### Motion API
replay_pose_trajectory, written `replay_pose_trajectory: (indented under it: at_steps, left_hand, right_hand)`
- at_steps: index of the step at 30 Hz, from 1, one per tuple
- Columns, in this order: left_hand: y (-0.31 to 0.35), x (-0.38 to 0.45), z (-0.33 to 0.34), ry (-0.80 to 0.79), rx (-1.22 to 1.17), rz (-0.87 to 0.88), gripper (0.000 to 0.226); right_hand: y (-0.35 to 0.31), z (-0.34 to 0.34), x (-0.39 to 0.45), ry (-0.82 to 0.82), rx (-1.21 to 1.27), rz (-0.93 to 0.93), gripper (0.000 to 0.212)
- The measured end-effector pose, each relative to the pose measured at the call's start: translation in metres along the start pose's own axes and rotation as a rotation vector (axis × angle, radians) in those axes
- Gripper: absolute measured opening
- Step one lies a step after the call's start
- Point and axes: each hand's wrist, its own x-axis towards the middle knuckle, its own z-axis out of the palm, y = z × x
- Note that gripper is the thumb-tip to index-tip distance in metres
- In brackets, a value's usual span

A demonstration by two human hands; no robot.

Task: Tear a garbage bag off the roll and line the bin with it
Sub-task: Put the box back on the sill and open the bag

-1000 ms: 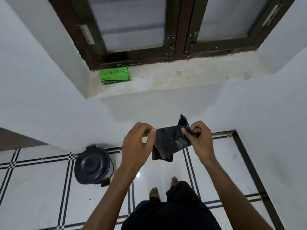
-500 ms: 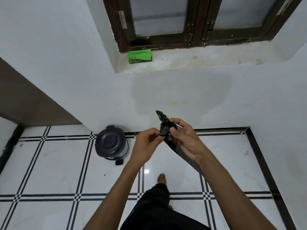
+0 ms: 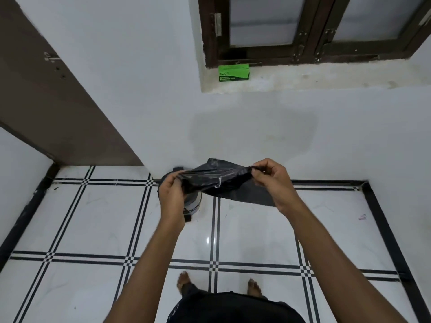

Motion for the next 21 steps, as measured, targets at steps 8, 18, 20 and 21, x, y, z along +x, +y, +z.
replay_pose_trajectory:
  at_steps: [8, 18, 20, 21]
  left_hand:
    - [0.016, 0.042, -0.103, -0.23, 0.275, 0.172, 0.026]
    - [0.052, 0.092, -0.177, -0.594, 0.323, 0.101, 0.035]
    - [0.056, 0.098, -0.182, -0.646, 0.33, 0.035, 0.035]
    - [0.058, 0.102, -0.183, -0.657, 0.323, 0.005, 0.031]
  right_hand:
    - [-0.007, 0.136, 0.028, 0.229, 0.08, -0.022, 0.019]
    - [0.004, 0.268, 0.026, 0.023, 0.013, -0.055, 0.052]
    - [0.005, 0.279, 0.03, 0.041, -0.001, -0.061, 0.051]
    - [0.005, 0.283, 0.032, 0.057, 0.004, -0.066, 0.049]
